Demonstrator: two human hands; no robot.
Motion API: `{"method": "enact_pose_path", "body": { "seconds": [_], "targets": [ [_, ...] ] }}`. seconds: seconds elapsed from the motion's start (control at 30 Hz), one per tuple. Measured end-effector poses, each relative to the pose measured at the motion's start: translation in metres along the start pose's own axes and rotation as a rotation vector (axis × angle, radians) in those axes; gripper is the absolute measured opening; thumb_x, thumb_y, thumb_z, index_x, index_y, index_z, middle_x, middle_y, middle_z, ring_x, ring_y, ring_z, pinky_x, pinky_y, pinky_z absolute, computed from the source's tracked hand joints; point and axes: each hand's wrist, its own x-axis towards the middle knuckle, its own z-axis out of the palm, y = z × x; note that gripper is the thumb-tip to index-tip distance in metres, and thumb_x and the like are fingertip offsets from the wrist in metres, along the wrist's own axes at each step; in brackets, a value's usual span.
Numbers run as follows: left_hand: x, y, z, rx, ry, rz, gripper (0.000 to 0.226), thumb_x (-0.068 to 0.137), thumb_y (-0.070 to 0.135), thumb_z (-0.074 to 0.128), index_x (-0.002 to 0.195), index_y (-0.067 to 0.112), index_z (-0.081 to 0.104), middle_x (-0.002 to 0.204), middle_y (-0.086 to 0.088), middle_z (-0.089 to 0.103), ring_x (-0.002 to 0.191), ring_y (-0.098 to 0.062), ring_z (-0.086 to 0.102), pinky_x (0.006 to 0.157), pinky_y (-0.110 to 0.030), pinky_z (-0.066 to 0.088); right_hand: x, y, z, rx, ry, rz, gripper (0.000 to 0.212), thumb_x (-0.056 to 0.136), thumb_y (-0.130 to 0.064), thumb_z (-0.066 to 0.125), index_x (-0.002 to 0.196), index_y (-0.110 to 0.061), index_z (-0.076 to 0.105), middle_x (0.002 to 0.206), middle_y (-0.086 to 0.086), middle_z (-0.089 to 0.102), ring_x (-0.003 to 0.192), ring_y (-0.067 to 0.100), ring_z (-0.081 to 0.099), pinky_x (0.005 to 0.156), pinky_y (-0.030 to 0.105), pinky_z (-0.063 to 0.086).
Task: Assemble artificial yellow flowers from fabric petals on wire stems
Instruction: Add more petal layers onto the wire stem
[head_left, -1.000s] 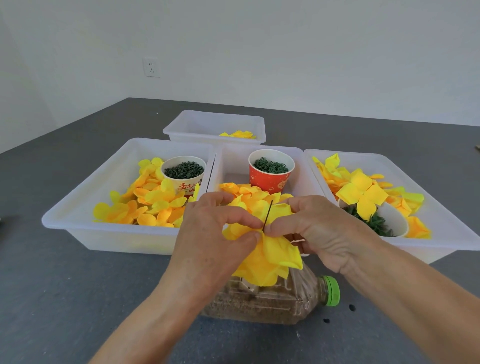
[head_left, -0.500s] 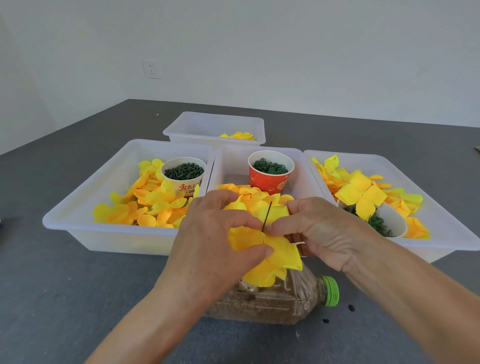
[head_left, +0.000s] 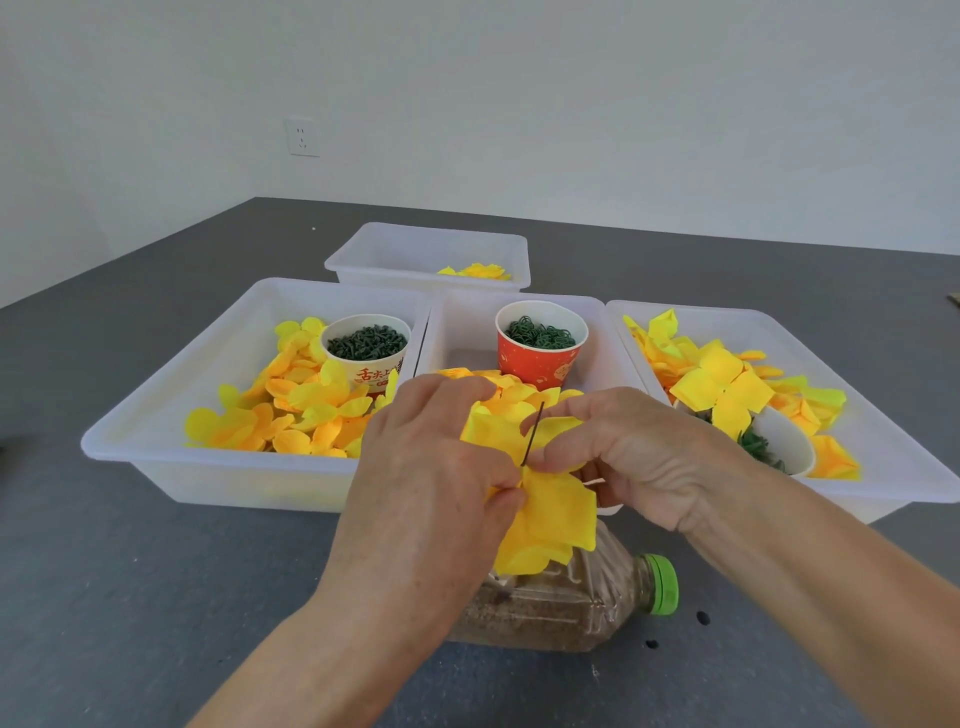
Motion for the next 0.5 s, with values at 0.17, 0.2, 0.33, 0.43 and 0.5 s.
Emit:
{"method": "enact_pose_path", "body": {
  "seconds": [0.17, 0.2, 0.33, 0.43, 0.5],
  "targets": [
    [-0.0008, 0.0005, -0.0012, 0.035, -0.007, 0.021, 0.005, 0.062, 0.018, 0.081, 0.063, 0.019, 0.076, 0.112, -0.012, 0.066, 0.105, -0.039, 0.058, 0.080, -0.054, 0.049, -0.0006, 0.0004, -0.0026, 0.030, -0.066, 0.038, 0.036, 0.074, 0.007, 0.067, 0.107, -0.007, 0.065, 0.095, 0.010, 0.068, 0.079, 0.024, 0.062, 0.071, 0.033, 0.050],
    [-0.0008, 0.0006, -0.0014, 0.035, -0.007, 0.010, 0.009, 0.060, 0.016, 0.084, 0.064, 0.019, 0.076, 0.113, -0.012, 0.066, 0.106, -0.039, 0.058, 0.081, -0.054, 0.049, -0.0006, 0.0007, -0.0031, 0.028, -0.063, 0.030, 0.037, 0.074, 0.008, 0.067, 0.108, -0.007, 0.065, 0.094, 0.010, 0.068, 0.079, 0.024, 0.062, 0.070, 0.033, 0.050],
    [0.0004, 0.0012, -0.0006, 0.025, 0.002, 0.023, 0.009, 0.060, 0.014, 0.083, 0.061, 0.019, 0.075, 0.113, -0.012, 0.066, 0.105, -0.038, 0.058, 0.080, -0.051, 0.050, 0.0020, 0.0011, -0.0006, -0.010, -0.028, 0.015, 0.033, 0.070, 0.008, 0.067, 0.099, -0.008, 0.067, 0.091, 0.012, 0.067, 0.080, 0.026, 0.061, 0.074, 0.035, 0.050],
    [-0.0011, 0.0002, 0.0019, 0.020, -0.006, 0.052, 0.006, 0.060, 0.016, 0.077, 0.057, 0.019, 0.073, 0.110, -0.012, 0.067, 0.103, -0.038, 0.059, 0.079, -0.048, 0.050, 0.0030, 0.0020, 0.0035, -0.055, -0.006, 0.020, 0.030, 0.069, 0.009, 0.066, 0.092, -0.010, 0.068, 0.086, 0.012, 0.065, 0.076, 0.025, 0.060, 0.071, 0.034, 0.050],
    [-0.0017, -0.0015, 0.0021, 0.004, -0.023, 0.027, 0.011, 0.059, 0.013, 0.083, 0.059, 0.019, 0.074, 0.110, -0.012, 0.067, 0.104, -0.038, 0.059, 0.080, -0.049, 0.049, 0.0026, 0.0019, 0.0037, -0.090, 0.005, 0.000, 0.030, 0.069, 0.008, 0.068, 0.091, -0.013, 0.069, 0.084, 0.010, 0.066, 0.075, 0.024, 0.062, 0.068, 0.032, 0.052]
  ]
}}
